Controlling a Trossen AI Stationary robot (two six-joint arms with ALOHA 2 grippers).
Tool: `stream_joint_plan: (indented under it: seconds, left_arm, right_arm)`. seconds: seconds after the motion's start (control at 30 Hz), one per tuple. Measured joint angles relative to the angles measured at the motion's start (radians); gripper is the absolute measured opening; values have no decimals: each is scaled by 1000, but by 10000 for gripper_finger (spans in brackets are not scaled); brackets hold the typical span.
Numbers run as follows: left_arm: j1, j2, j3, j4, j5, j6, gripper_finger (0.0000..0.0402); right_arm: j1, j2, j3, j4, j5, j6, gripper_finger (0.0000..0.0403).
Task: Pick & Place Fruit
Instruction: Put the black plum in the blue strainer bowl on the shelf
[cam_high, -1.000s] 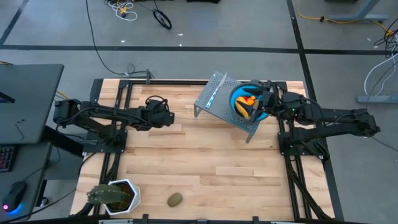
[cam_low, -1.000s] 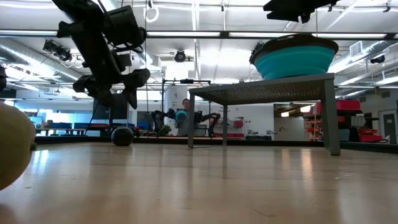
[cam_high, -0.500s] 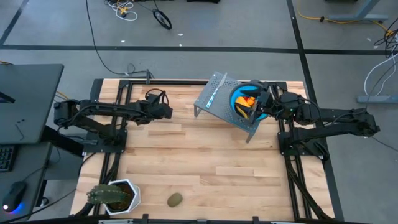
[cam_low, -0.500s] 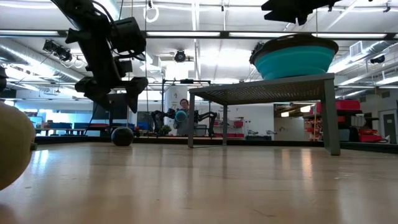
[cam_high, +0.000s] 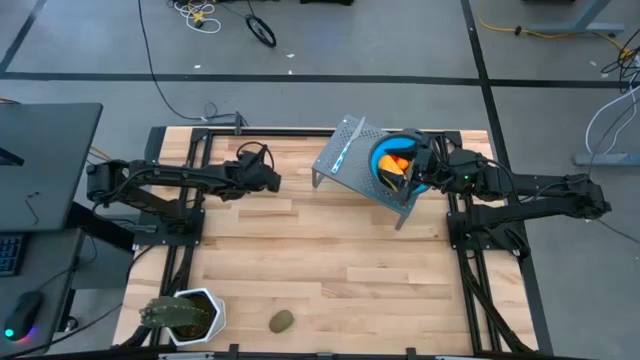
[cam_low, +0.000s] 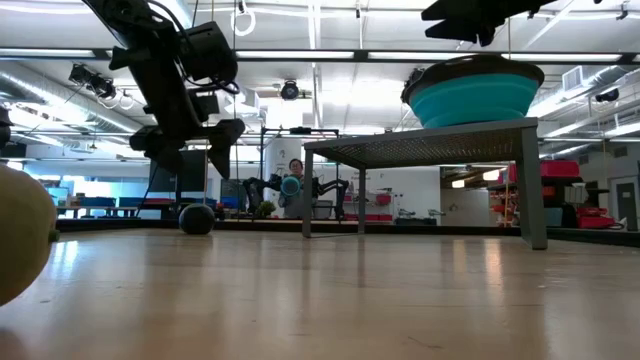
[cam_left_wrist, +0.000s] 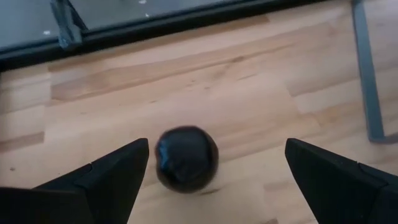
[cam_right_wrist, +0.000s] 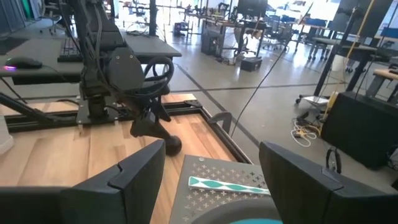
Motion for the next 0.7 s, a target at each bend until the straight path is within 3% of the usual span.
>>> stream_joint_plan:
  seconds: [0.2,0.37,0.7]
  left_arm:
    - [11,16,0,31,42,41,387]
    - [96,43,0,29,210,70,387]
    - [216,81,-1,11,292,116,380]
  right_arm:
    - [0,0,0,95,-2,-32,272]
    - [0,-2,0,209,-3,-67,272]
    - [5,2,0,148,-21,-75,272]
